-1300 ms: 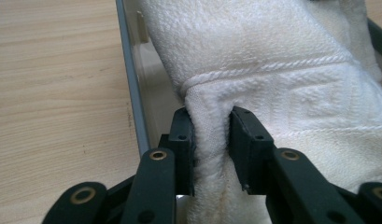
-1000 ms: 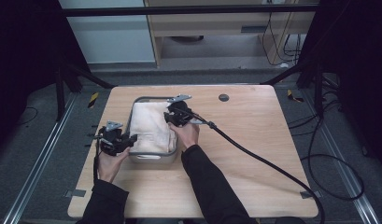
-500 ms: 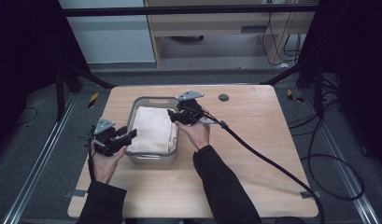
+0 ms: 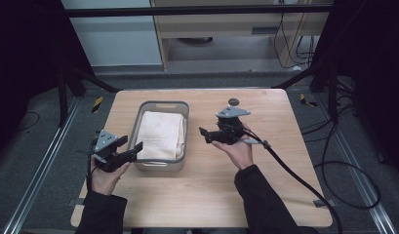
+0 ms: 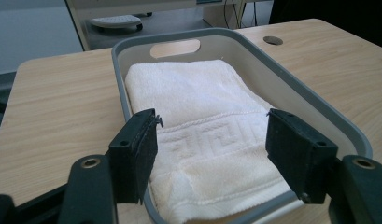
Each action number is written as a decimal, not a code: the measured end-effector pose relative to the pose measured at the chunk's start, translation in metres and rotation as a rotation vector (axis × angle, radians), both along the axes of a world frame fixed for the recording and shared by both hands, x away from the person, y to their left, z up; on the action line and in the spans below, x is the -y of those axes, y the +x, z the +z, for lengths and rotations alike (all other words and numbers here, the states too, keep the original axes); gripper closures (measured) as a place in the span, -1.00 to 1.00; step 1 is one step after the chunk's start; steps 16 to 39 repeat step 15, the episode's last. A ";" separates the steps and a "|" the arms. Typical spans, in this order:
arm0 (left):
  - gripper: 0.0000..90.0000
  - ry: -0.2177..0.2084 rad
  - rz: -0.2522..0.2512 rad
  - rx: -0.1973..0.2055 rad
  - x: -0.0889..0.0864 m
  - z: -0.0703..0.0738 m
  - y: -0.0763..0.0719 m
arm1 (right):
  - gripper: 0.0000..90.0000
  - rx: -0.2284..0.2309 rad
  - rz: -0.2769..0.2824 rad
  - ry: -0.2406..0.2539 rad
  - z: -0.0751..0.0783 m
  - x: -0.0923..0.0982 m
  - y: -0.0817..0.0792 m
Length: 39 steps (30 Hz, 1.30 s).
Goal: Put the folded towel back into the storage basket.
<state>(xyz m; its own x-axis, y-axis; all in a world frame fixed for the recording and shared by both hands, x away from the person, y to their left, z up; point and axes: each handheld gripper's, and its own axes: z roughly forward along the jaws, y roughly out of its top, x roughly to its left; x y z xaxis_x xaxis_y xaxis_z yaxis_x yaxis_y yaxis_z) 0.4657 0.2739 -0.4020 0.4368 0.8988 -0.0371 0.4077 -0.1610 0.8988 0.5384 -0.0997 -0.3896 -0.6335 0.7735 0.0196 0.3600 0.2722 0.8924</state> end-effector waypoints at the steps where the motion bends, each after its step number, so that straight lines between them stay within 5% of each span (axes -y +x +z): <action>1: -0.28 0.000 -0.001 0.001 0.000 -0.001 -0.001 | -0.65 -0.004 -0.007 0.002 -0.003 0.009 -0.004; 2: -0.33 -0.002 -0.002 0.000 -0.001 -0.002 -0.001 | -0.67 -0.002 -0.029 0.003 -0.009 0.026 -0.011; 15: -0.48 0.055 -0.033 0.032 -0.002 -0.015 -0.026 | -0.75 -0.036 -0.104 0.040 -0.051 0.117 -0.057; 39: -0.48 0.055 -0.033 0.032 -0.002 -0.015 -0.026 | -0.75 -0.036 -0.104 0.040 -0.051 0.117 -0.057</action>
